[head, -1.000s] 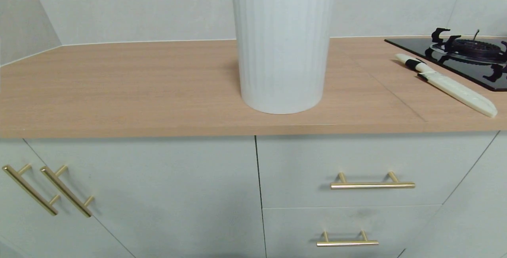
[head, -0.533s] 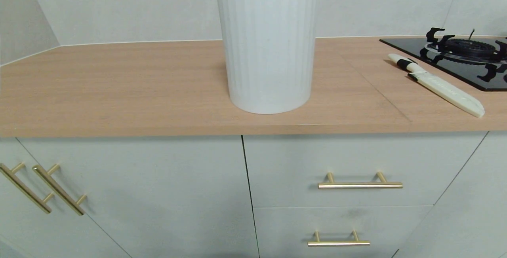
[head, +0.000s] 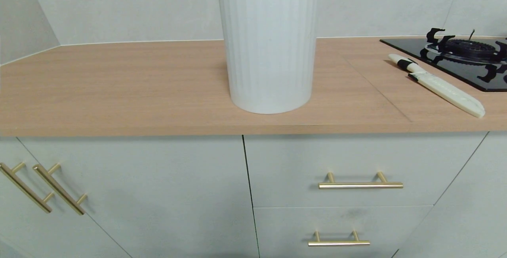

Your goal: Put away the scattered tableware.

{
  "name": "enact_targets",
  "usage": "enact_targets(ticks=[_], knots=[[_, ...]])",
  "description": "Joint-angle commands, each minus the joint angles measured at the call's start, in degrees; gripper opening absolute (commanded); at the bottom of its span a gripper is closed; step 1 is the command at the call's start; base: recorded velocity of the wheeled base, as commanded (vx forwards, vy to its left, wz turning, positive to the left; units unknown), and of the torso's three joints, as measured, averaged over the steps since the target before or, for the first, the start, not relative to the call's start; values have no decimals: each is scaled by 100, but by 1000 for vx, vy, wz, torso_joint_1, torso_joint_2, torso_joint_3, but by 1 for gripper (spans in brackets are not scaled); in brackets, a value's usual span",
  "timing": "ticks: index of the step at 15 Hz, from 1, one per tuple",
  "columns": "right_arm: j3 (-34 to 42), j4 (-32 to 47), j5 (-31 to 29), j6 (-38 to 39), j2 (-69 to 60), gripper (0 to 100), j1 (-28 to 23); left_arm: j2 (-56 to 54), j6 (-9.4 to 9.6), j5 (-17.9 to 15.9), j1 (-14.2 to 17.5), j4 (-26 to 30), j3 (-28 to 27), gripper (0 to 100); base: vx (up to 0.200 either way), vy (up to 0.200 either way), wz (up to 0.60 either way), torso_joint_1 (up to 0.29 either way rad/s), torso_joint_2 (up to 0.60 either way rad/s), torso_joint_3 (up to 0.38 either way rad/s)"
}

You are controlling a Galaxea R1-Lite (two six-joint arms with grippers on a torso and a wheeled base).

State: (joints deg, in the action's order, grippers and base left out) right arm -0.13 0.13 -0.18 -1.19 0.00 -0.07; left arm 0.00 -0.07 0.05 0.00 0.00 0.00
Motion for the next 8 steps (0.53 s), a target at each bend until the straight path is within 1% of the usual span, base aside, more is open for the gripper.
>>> enact_targets(ticks=[1, 8], knots=[[5, 4, 1, -4, 9, 100, -1, 0, -1, 4, 0, 0, 0, 100, 0, 0, 0, 0, 0, 0], [5, -5, 1, -12, 9, 100, -1, 0, -1, -5, 0, 0, 0, 100, 0, 0, 0, 0, 0, 0]])
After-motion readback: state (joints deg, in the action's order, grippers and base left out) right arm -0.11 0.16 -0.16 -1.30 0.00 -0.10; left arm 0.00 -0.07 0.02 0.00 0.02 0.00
